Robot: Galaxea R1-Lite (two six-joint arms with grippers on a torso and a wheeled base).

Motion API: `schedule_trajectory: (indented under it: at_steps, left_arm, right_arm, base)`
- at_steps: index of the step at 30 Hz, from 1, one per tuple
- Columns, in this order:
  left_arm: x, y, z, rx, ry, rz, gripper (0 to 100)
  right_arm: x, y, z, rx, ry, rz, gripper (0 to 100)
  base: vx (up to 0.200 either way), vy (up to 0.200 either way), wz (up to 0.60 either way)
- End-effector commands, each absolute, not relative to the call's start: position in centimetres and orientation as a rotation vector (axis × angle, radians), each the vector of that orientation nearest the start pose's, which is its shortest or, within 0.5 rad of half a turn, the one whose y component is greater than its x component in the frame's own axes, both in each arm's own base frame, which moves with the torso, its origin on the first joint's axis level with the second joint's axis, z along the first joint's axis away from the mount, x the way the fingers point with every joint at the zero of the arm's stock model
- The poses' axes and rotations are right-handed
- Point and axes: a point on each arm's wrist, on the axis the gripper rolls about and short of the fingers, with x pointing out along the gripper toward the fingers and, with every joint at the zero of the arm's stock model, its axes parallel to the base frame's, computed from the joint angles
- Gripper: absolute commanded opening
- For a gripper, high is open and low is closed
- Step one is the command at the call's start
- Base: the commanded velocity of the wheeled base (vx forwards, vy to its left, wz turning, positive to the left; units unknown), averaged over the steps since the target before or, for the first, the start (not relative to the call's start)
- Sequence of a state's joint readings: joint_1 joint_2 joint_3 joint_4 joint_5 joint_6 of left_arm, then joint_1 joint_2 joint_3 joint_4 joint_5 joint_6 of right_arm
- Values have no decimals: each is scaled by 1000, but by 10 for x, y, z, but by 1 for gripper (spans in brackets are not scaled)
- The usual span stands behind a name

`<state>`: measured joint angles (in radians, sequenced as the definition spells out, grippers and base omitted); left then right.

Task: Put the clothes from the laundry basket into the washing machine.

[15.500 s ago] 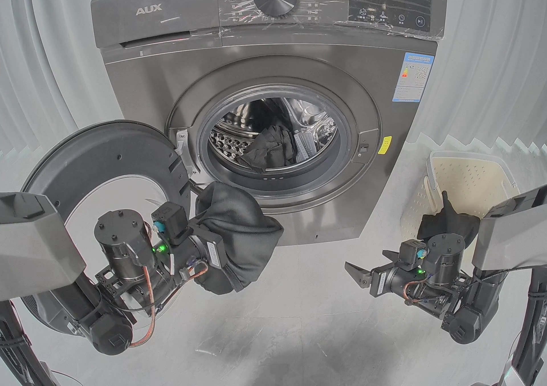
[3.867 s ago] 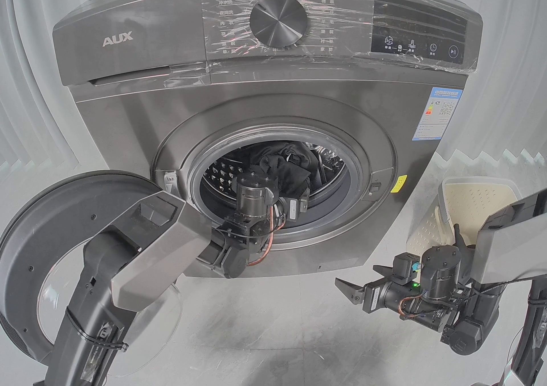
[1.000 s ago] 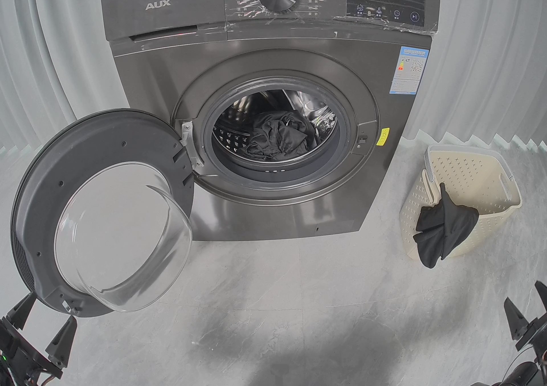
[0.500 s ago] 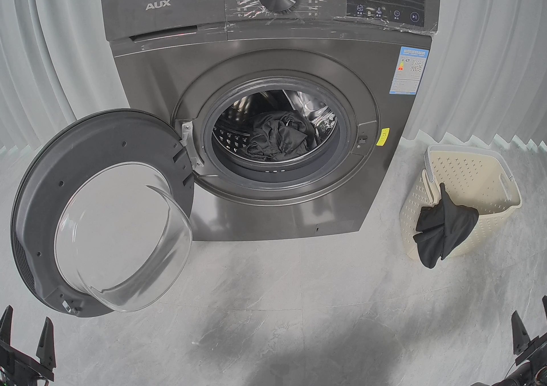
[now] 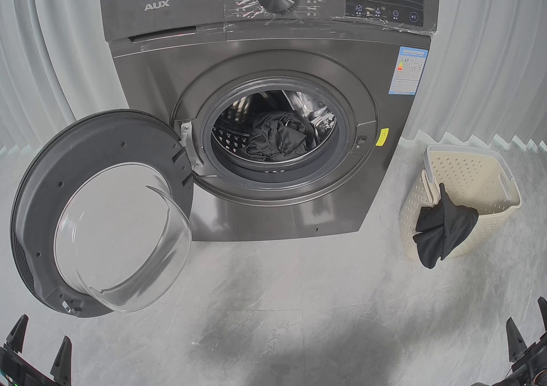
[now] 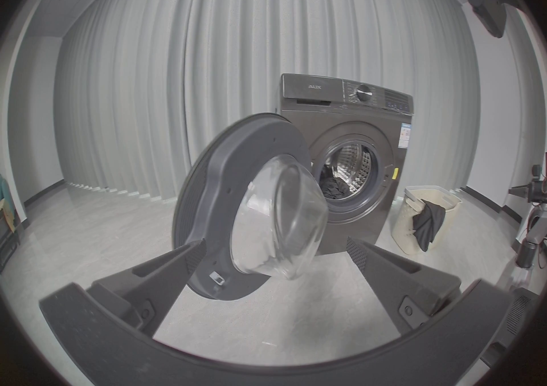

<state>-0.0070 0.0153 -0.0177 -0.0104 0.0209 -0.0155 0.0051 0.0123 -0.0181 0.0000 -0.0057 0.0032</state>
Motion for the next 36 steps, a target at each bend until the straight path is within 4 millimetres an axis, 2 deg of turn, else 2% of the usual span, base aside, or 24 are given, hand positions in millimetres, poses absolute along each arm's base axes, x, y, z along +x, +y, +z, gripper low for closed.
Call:
schedule_trajectory:
  at_steps: [1,36]
  left_arm:
    - [-23,0,76,-23,-3,3,100]
    - [-23,0,77,-38,-6,3,100]
  right_arm:
    - [-23,0,76,-2,3,20,100]
    - [-23,0,76,-2,3,20,100]
  base:
    - [0,-200,0]
    - [0,-200,0]
